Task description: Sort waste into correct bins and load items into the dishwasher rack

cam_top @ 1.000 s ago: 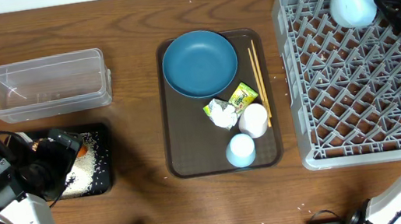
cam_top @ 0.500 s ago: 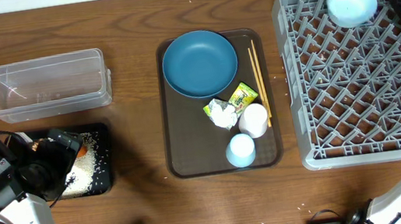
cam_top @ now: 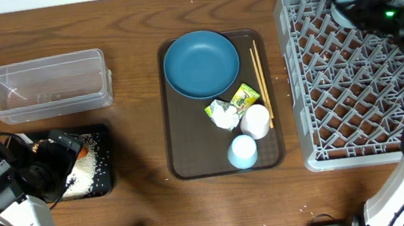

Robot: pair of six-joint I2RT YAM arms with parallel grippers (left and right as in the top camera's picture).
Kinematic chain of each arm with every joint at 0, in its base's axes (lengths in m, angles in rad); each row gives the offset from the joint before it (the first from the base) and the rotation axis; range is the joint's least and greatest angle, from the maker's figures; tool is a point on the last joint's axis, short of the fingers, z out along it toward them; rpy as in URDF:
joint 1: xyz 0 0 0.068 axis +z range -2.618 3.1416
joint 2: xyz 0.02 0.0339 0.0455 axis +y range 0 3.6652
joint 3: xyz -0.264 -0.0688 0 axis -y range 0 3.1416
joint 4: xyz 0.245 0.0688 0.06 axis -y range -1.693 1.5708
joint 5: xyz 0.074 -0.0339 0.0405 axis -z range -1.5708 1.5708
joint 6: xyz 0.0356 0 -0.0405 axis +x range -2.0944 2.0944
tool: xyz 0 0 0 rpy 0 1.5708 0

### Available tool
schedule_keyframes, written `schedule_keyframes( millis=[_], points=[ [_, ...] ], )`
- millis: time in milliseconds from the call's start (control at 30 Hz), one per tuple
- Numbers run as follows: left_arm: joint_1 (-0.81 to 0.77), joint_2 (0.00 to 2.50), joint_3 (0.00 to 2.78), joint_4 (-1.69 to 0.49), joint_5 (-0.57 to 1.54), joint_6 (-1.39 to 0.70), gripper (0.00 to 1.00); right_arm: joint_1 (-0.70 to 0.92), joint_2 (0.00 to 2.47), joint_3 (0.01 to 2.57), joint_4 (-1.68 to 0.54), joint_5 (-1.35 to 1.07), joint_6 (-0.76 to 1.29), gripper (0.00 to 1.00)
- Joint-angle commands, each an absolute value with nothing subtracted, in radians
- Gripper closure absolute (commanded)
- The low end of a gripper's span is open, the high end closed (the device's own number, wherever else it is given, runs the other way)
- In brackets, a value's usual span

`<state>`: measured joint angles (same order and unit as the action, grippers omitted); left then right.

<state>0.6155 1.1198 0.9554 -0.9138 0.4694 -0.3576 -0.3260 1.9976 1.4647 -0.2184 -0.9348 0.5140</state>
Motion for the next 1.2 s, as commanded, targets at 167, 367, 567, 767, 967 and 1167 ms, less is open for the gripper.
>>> schedule_keyframes(
  millis=[167, 367, 567, 767, 967, 1167],
  points=[
    [0.622, 1.122, 0.958, -0.915, 0.478, -0.334, 0.02, -0.109, 1.932, 1.792, -0.626, -0.172, 0.060, 0.36],
    [0.622, 1.122, 0.958, -0.915, 0.478, -0.334, 0.02, 0.028, 1.933, 1.871, -0.609, 0.159, -0.059, 0.21],
    [0.622, 1.122, 0.958, -0.915, 0.479, -0.334, 0.02, 0.089, 2.010, 1.870, -0.569, 0.373, -0.155, 0.20],
    [0.622, 1.122, 0.958, -0.915, 0.478, -0.334, 0.02, 0.072, 2.114, 1.870, -0.603, 0.394, -0.143, 0.20],
    [0.622, 1.122, 0.958, -0.915, 0.478, -0.334, 0.02, 0.049, 2.162, 1.870, -0.604, 0.396, -0.143, 0.21],
    [0.622, 1.122, 0.958, -0.915, 0.478, -0.334, 0.02, 0.028, 2.185, 1.870, -0.603, 0.396, -0.142, 0.25]
  ],
)
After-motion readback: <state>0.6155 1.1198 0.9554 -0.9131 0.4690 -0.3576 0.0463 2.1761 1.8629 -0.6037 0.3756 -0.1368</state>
